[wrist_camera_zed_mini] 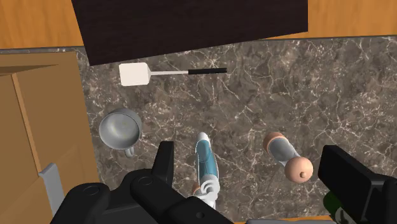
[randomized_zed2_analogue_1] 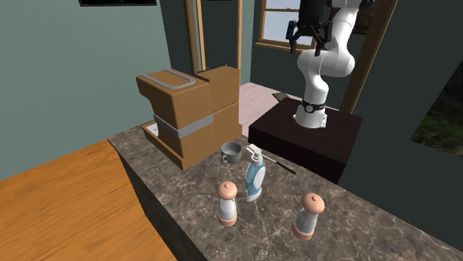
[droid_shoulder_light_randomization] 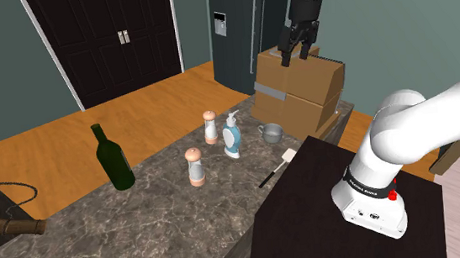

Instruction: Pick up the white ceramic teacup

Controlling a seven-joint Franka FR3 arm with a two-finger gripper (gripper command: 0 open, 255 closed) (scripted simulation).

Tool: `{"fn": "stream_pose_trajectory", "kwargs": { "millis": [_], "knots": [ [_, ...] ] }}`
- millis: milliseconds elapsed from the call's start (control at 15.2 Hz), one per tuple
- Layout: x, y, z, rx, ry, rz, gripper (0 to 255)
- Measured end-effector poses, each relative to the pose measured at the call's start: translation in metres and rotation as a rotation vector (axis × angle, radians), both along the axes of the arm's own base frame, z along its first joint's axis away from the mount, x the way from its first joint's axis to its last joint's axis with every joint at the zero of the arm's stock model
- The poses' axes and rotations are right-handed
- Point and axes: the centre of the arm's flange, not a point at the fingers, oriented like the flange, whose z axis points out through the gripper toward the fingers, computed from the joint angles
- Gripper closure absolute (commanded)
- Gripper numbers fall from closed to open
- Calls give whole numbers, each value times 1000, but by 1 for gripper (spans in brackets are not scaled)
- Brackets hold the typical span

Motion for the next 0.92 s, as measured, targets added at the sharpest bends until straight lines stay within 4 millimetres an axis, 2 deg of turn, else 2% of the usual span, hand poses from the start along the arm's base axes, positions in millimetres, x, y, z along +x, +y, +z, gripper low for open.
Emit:
{"fn": "stream_pose_trajectory", "kwargs": {
  "millis": [66, 198, 660, 924],
  "knots": [
    [0, 0, 0, 0, 0, 0, 0],
    [5, -5, -15, -3, 1, 1, 0],
    [29, -28, -91, -22, 3, 4, 0],
    [44, -47, -144, -33, 6, 7, 0]
  ]
}}
